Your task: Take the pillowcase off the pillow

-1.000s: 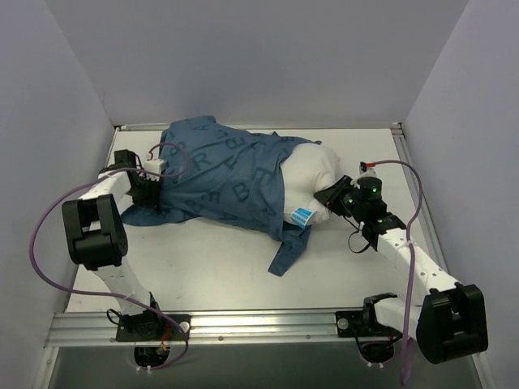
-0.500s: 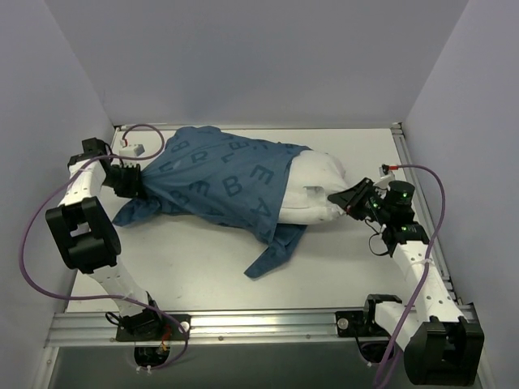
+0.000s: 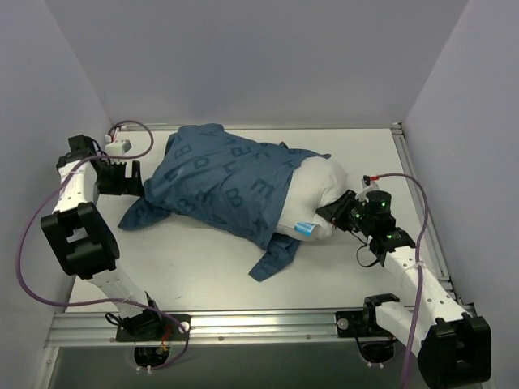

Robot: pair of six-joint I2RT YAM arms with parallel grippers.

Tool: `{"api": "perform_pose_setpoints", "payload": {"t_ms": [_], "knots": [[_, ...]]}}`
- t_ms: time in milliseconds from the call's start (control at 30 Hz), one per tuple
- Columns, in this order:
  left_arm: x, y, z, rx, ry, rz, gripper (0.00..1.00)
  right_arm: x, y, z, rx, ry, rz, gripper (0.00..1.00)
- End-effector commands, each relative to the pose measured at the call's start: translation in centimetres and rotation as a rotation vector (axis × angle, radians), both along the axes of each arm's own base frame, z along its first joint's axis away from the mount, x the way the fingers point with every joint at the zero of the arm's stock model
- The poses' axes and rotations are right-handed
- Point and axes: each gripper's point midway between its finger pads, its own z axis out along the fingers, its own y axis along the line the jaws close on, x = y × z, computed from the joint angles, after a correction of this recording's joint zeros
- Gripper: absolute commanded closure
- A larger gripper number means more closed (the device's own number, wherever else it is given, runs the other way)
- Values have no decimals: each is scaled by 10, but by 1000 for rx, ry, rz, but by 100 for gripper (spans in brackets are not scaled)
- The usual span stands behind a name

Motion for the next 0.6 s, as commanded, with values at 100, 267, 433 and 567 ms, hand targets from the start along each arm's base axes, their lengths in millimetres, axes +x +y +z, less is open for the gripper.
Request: {"api": "perform_pose_setpoints", "payload": {"t_ms": [100,267,433,567], "knots": [[25,-98,173,42,-483,-262,6,4,29,16,129,-64,-45,100],[-35,-231,180,-10,-422,-666,7,11,65,38,198,-102,-8,100],[-117,-284,117,76,-230,-962,13,28,102,56,258,-123,-1,100],[-123,-301,98,151,-260,-924,3,38,118,53,244,-116,-5,100]]}}
